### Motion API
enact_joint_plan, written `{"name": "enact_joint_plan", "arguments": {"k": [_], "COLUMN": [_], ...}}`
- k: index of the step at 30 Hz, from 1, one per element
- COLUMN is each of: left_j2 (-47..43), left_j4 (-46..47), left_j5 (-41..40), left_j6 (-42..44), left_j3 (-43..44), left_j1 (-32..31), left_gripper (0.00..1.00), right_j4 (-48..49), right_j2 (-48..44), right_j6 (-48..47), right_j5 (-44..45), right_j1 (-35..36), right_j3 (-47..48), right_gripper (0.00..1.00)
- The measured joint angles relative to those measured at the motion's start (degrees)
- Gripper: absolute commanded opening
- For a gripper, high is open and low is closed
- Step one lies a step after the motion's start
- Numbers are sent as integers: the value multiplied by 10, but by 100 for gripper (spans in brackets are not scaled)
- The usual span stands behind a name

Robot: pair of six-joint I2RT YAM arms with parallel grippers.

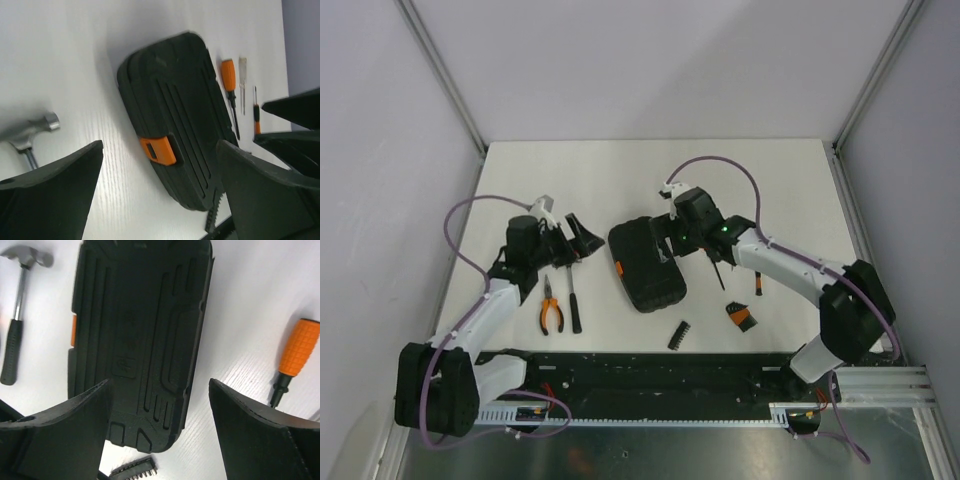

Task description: Pack the tool kit

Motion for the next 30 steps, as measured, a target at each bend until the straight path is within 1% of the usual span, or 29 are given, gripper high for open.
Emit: {"name": "enact_joint_plan", "arguments": {"k": [3, 4, 9, 11, 13, 23, 25, 28, 30], "left_j2": [3, 7, 43, 63, 80, 181, 189, 203, 214], "left_j4": [64, 81, 149, 175, 197, 272, 279, 296, 310], "left_j5": [14, 16, 14, 12, 9, -2, -2, -2, -2], "left_j6": [-41, -55, -102, -114, -119, -125, -129, -136, -146], "left_j3": [-59, -77, -123, -123, -123, -106, -106, -106, -106], "left_j1": [-10, -16, -58, -72, -80, -88, -89, -90, -92], "left_gripper": [99, 99, 99, 100, 99, 99, 99, 95, 88], "right_j4": [0, 0, 3, 5, 10, 11, 12, 17, 21], "right_j2": [33, 41, 88, 107, 116, 137, 143, 151, 156], "right_j6": [6, 8, 18, 27, 38, 54, 57, 65, 72], "right_j5": [-14, -21, -72, -90, -115, -156, -169, -194, -215], "right_j1": [-2, -3, -24, -37, -46, -76, -85, -100, -110], "right_j3": [0, 0, 1, 1, 4, 19, 23, 25, 25], "right_gripper": [80, 78, 59, 54, 50, 43, 42, 42, 41]}}
